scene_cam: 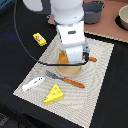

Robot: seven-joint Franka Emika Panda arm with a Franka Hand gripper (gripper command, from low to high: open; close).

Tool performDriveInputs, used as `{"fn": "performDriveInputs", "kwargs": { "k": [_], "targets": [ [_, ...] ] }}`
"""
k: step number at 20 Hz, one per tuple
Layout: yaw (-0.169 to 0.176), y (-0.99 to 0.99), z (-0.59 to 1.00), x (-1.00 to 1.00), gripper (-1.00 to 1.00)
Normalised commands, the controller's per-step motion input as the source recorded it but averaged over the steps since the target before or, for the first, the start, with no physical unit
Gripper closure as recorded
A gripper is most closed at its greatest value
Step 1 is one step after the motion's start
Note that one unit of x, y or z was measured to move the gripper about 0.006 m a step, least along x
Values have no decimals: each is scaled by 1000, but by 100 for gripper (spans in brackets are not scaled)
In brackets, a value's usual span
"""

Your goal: Interact with the objects in diverse but meaningful ways.

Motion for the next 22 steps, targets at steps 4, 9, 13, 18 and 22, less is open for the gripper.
{"fn": "performDriveInputs", "kwargs": {
  "k": [4, 9, 13, 18, 22],
  "targets": [
    [0, 0, -140, 302, 100],
    [-9, 125, 13, 555, -100],
    [-32, 336, 383, 414, -100],
    [-56, 309, 803, 48, -100],
    [-71, 313, 824, -321, -100]
  ]
}}
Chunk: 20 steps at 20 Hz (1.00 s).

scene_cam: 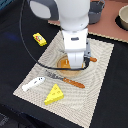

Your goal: Interact with the objects in diverse but meaningful ways.

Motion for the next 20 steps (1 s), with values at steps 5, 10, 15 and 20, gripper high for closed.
{"fn": "performDriveInputs", "kwargs": {
  "k": [5, 10, 15, 20],
  "targets": [
    [-55, 224, 215, -876, -100],
    [-3, 167, -82, -1000, -100],
    [0, 214, -187, -1000, -100],
    [-4, 278, -82, -1000, -100]
  ]
}}
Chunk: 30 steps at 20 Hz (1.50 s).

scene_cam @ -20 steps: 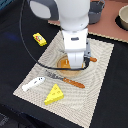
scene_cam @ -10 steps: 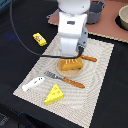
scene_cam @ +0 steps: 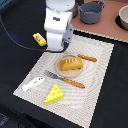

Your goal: Interact with the objects in diverse but meaningful ways.

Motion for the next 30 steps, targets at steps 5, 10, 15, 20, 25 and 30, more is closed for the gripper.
{"fn": "performDriveInputs", "kwargs": {
  "k": [5, 10, 15, 20, 25, 30],
  "targets": [
    [-5, 269, -120, -1000, -100],
    [-19, 303, -222, -998, -100],
    [-52, 355, -322, -879, -100],
    [-147, 350, -275, -494, -100],
    [-174, 318, -221, -385, -100],
    [-158, 319, -147, -459, -100]
  ]
}}
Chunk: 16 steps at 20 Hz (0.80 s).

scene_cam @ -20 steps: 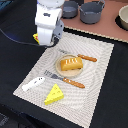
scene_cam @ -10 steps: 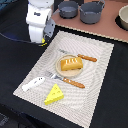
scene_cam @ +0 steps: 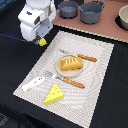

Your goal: Interact with the objects in diverse but meaningful ways.

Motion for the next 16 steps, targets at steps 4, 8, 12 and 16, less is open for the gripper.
{"fn": "performDriveInputs", "kwargs": {
  "k": [4, 8, 12, 16],
  "targets": [
    [-115, 238, -230, -469, -100],
    [-60, 183, -313, -479, -100],
    [-56, 136, -367, -483, -100],
    [-54, 137, -399, -509, -100]
  ]
}}
